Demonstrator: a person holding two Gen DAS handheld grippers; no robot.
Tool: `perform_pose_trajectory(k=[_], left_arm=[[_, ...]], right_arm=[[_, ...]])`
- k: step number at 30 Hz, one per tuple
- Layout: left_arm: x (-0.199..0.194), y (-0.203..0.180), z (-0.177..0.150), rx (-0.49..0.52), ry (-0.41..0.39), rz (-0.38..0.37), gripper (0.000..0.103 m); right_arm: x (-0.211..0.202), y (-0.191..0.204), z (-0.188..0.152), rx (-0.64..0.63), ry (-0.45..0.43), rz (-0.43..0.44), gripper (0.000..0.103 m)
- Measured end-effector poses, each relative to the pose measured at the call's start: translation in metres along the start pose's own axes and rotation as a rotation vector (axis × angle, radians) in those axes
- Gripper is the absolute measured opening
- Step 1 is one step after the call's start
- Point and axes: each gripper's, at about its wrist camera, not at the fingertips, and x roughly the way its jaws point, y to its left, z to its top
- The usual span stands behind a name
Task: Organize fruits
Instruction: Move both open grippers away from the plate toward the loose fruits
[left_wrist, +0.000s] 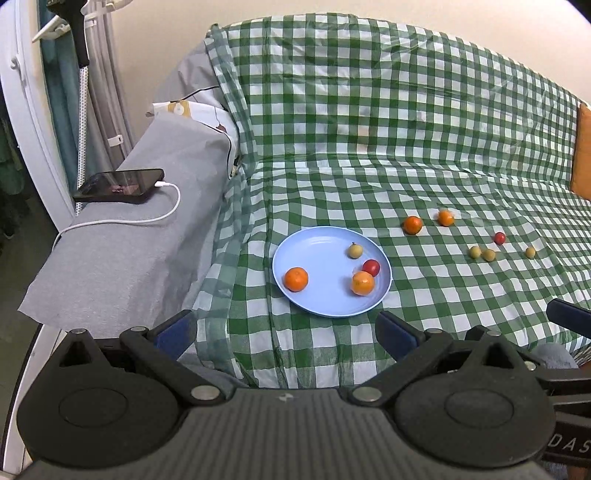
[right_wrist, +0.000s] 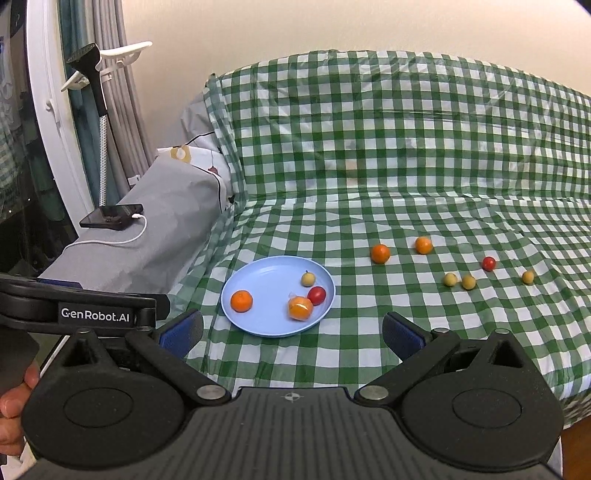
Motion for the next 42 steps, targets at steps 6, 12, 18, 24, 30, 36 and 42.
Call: perform_pose_trajectory(k=[6, 12, 18, 24, 30, 36, 42], left_arm=[[-0.002, 0.000, 0.001, 0.003, -0.001, 0.000, 0.103], [-0.002, -0.001, 0.012, 0.008, 0.004, -0.014, 0.103], [-0.007, -0.010, 0.018, 0.016, -0.029, -0.039, 0.103], [-0.005, -0.016, 0.013, 0.042, -0.020, -0.037, 0.103], [0.005, -0.020, 0.015, 0.053, 0.004, -0.027, 0.103], [0.025, -0.032, 0.020, 0.073, 0.050, -0.014, 0.103], [0.056, -0.042, 0.033, 0.045, 0.103, -0.020, 0.103]], right_arm=[[-0.002, -0.003, 0.000, 0.004, 0.001, -0.001, 0.102], [-0.003, -0.004, 0.003, -0.008, -0.018, -0.014, 0.102], [-0.010, -0.006, 0.005, -0.016, -0.042, -0.037, 0.102], [-0.012, -0.009, 0.004, -0.013, -0.039, -0.039, 0.102], [-0.009, -0.016, 0.004, 0.014, -0.026, -0.031, 0.102], [0.006, -0.031, -0.001, 0.057, 0.007, -0.048, 0.102], [0.027, -0.054, -0.003, 0.076, 0.016, -0.094, 0.102]])
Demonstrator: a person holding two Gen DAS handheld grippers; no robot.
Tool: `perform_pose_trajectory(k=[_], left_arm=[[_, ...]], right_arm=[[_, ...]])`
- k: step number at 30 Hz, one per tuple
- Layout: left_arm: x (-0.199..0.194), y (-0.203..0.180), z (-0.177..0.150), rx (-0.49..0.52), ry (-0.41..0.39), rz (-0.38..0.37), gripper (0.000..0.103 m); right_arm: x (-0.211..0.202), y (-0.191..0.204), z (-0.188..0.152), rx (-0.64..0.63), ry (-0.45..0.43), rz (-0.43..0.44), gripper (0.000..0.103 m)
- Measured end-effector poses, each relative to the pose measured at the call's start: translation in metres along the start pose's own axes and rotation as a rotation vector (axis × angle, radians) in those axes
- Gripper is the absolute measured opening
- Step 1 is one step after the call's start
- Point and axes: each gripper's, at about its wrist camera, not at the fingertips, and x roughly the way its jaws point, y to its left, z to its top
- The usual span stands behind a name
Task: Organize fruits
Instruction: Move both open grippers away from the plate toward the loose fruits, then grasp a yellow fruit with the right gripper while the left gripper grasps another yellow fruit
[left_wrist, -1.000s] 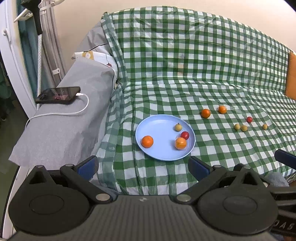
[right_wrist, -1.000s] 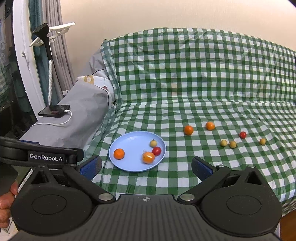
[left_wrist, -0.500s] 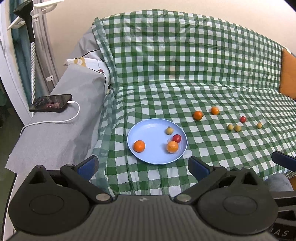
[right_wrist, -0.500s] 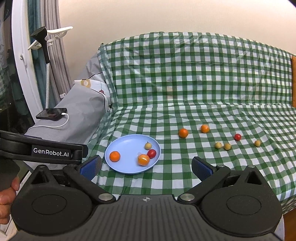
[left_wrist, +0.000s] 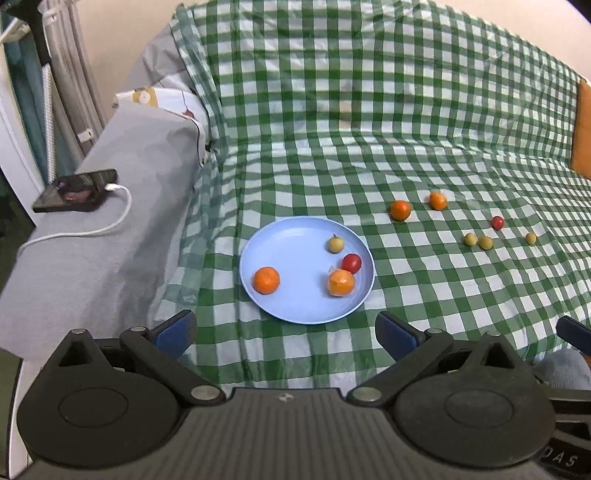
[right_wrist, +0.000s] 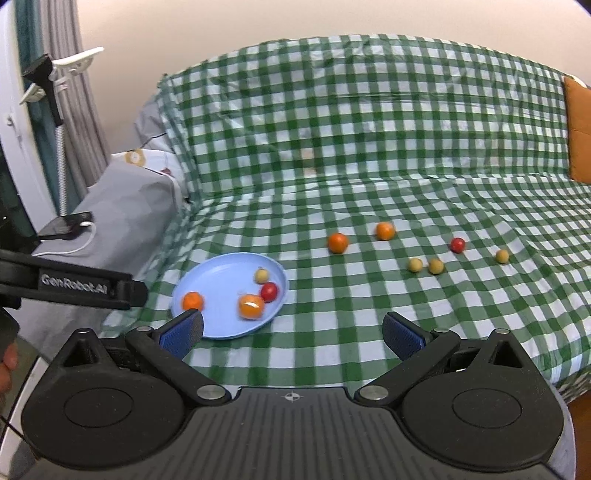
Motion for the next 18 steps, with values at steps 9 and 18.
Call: perform_pose_trajectory(k=[9, 18], left_arm=[[0.061, -0.025, 0.031, -0.008, 0.069, 0.014, 0.103], [0.134, -0.055, 0.061, -0.043, 0.166, 0.017, 0.103]], right_arm=[[0.073, -0.083, 0.006, 0.087, 0.005, -0.205, 0.102], [0.216, -0.175, 0.013, 0.064, 0.053, -0.396, 0.102]])
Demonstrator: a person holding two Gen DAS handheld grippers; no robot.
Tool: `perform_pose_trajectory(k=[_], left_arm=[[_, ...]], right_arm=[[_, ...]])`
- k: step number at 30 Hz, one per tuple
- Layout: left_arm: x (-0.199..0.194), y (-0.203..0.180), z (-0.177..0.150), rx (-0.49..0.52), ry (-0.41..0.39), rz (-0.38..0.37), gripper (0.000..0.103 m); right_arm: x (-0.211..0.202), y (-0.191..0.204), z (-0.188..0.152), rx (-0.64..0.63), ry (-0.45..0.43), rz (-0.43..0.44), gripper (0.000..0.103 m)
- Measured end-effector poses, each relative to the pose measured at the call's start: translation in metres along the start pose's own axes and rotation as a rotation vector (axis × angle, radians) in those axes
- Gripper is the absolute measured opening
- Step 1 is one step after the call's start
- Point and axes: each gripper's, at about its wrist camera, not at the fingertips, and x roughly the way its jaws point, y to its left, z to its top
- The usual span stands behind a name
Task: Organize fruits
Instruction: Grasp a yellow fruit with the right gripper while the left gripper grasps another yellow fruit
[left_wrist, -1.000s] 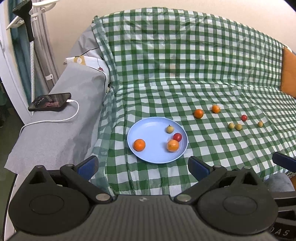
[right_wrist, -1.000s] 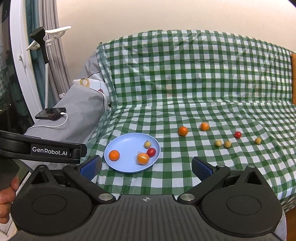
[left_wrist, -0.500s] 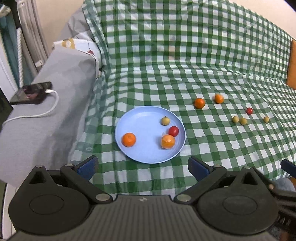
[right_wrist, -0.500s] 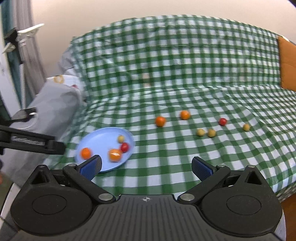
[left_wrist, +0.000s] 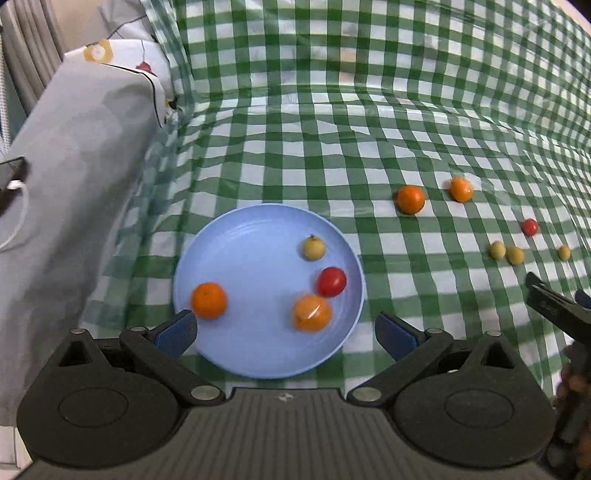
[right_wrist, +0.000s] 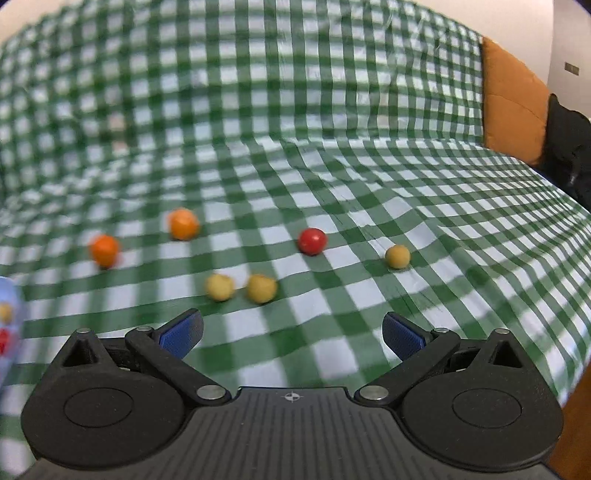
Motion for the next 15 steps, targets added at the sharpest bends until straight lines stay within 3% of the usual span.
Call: perform_pose_trajectory(k=[7, 11, 15], left_arm=[[0.042, -0.031, 0.018, 0.040, 0.035, 0.026, 0.103], [0.063, -0.059, 0.028, 0.087, 0.035, 0.024, 0.103], [0.084, -0.099, 0.042, 0.139, 0.015, -0.054, 0.103]], right_arm=[[0.090, 0.001, 0.007, -0.038, 0.049, 0.003, 0.102], [0.098, -0.013, 0.010, -0.004, 0.003, -0.024, 0.102], [0.102, -0.036, 0.011, 0.050, 0.005, -0.056, 0.102]])
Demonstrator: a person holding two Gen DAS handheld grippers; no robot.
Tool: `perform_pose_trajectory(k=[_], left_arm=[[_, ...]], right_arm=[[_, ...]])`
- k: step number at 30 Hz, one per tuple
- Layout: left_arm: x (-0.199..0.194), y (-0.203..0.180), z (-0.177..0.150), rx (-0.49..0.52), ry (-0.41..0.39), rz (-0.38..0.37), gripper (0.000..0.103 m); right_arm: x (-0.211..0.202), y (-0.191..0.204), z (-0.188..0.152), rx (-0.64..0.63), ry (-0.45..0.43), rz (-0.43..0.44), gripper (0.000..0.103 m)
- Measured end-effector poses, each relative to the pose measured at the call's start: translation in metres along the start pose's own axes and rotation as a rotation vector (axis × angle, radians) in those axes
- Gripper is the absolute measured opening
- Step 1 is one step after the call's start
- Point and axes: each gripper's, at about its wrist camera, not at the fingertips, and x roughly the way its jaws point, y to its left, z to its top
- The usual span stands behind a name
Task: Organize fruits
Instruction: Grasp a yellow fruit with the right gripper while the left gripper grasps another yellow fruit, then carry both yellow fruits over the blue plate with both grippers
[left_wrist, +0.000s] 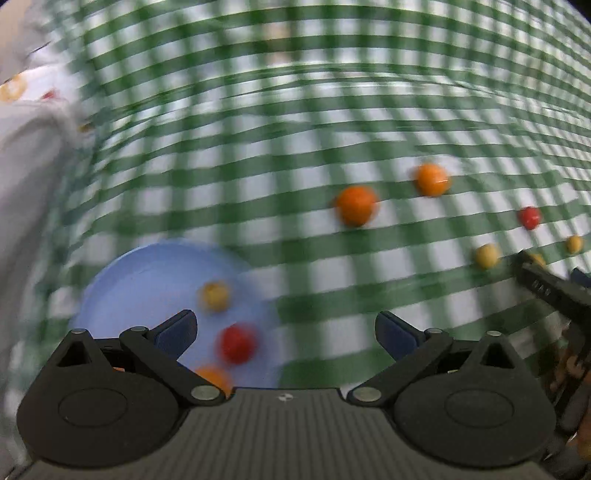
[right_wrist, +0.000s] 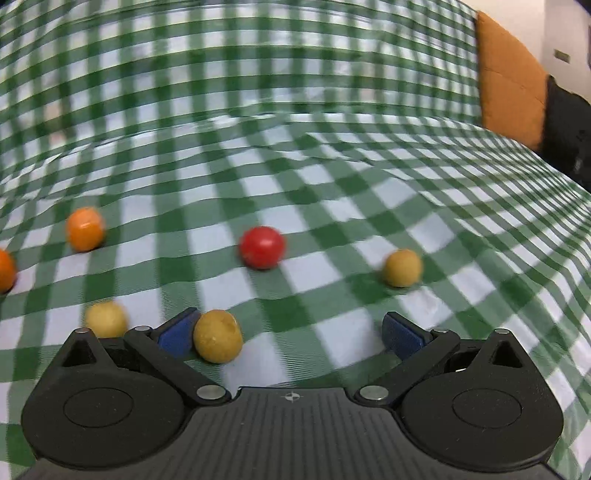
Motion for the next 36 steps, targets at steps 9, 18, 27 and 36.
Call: perform_pose_trajectory(k=[9, 18, 27, 36], left_arm=[[0.046, -0.106, 0.024, 0.180, -0.042, -0.281, 0.103], [0.079, -0.150, 0.023, 0.296, -0.029, -0.335, 0.090], [0.065, -0.135, 0.027, 0.278, -0.053, -0.386, 0.027], [0.004, -0.084, 0.002, 0.230, -0.093, -0.309, 0.027]], right_arm=[[-0.002, -0.046, -0.005, 0.052, 0.008, -0.046, 0.091], [-0.002, -0.050, -0.004, 0.045, -0.003, -0.038, 0.081], [-0.013, -0.034, 0.000, 0.003, -0.042, 0.009, 0.027], [-0.022, -0.028, 0.002, 0.030, -0.067, -0.002, 0.027]])
